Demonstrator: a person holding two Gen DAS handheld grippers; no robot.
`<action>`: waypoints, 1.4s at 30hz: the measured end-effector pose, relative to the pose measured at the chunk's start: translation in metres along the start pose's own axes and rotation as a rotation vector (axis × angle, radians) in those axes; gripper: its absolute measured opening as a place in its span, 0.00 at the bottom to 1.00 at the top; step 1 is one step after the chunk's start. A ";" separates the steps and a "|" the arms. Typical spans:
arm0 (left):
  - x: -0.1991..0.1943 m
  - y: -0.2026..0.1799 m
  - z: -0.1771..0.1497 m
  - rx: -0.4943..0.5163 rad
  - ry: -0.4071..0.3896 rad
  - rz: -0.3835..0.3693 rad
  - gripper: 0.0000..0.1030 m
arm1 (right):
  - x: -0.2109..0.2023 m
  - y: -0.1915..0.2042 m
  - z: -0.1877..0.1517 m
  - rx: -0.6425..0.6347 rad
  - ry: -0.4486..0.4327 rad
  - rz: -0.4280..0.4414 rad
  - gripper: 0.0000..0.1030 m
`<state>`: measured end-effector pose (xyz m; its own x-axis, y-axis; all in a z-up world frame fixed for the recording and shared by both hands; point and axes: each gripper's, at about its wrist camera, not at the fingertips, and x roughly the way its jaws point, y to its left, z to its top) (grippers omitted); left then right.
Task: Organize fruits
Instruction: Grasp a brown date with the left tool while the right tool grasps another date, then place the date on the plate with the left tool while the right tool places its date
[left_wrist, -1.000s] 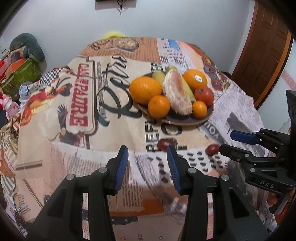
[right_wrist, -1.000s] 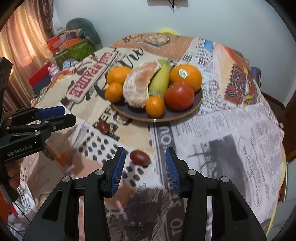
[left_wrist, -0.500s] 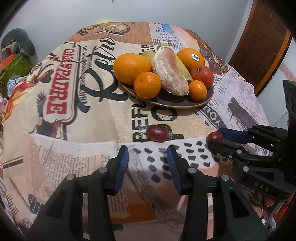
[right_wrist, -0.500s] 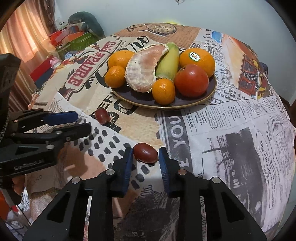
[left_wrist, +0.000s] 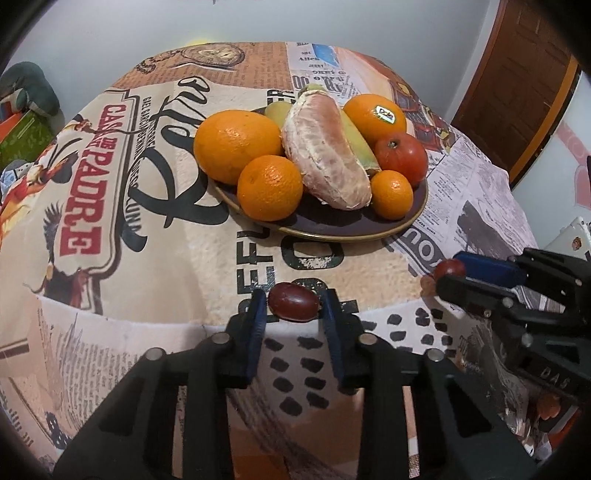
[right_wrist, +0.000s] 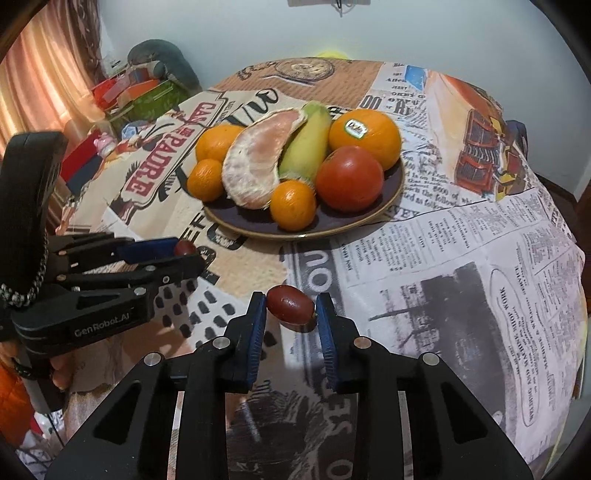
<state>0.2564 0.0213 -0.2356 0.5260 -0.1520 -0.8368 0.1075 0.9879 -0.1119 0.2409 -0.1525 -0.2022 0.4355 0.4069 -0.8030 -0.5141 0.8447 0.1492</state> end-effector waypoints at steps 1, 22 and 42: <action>0.000 -0.001 0.000 0.004 -0.003 0.004 0.28 | -0.001 -0.001 0.001 0.002 -0.003 -0.001 0.25; -0.064 0.000 0.044 0.002 -0.218 0.030 0.27 | -0.032 -0.008 0.056 0.005 -0.171 -0.030 0.25; -0.020 0.010 0.107 -0.021 -0.227 0.032 0.27 | 0.001 -0.019 0.104 -0.019 -0.196 -0.031 0.25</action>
<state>0.3377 0.0313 -0.1625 0.7057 -0.1213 -0.6981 0.0712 0.9924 -0.1005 0.3280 -0.1322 -0.1461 0.5860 0.4422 -0.6790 -0.5111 0.8520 0.1139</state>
